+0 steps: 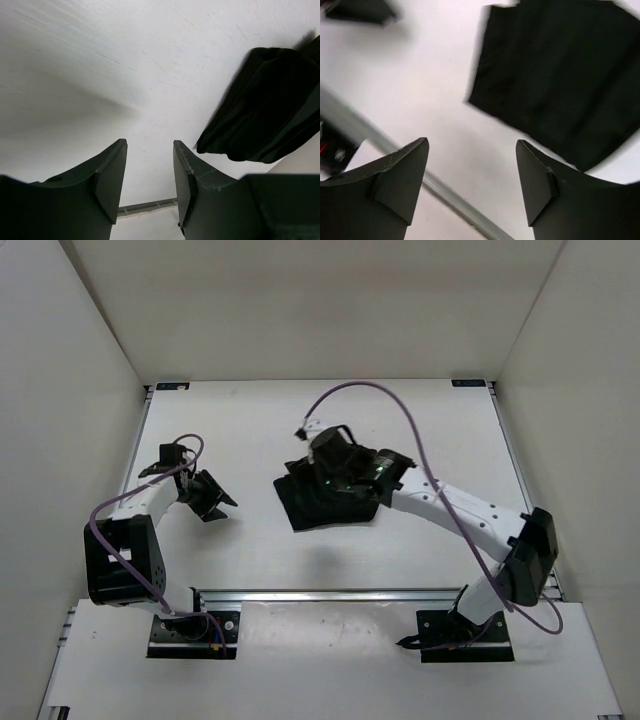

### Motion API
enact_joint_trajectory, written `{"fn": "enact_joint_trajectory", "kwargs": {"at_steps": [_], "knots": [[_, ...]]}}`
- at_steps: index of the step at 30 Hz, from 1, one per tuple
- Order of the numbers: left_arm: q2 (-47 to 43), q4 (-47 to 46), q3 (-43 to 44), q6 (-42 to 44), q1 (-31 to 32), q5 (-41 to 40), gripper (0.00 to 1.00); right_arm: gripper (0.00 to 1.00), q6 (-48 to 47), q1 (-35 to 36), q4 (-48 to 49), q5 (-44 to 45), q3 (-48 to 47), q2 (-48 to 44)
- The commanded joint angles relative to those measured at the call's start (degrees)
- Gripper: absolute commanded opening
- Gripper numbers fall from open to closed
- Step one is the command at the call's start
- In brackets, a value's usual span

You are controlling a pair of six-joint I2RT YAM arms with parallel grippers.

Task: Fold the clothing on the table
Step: Fold the skirt

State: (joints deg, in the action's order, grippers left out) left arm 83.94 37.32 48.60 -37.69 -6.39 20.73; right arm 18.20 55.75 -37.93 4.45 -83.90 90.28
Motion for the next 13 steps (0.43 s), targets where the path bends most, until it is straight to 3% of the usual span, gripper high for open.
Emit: {"fn": "enact_joint_trajectory", "kwargs": {"at_steps": [1,2,3,11,13], "knots": [[-0.8,0.3,1.94,1.48,1.29,0.01,0.53,0.68,-0.26,-8.52,-3.55,4.95,3.12,-2.04],[-1.15,-0.23,1.94,0.96,1.82,0.18,0.53,0.86,-2.62,-11.16,-3.64,3.13,4.43,-3.87],[-1.24,-0.58,1.76,0.52,2.26,0.01,0.53,0.91,-3.16,-12.49,-3.73,2.5,5.75,-5.88],[-2.2,-0.93,2.73,-0.01,3.67,-0.52,0.54,0.83,-5.18,-27.87,-1.0,-13.92,12.44,-13.82],[-2.55,-0.93,1.94,0.07,3.49,0.19,0.53,0.88,-7.11,-27.27,-2.92,-9.74,11.92,-13.38]]}}
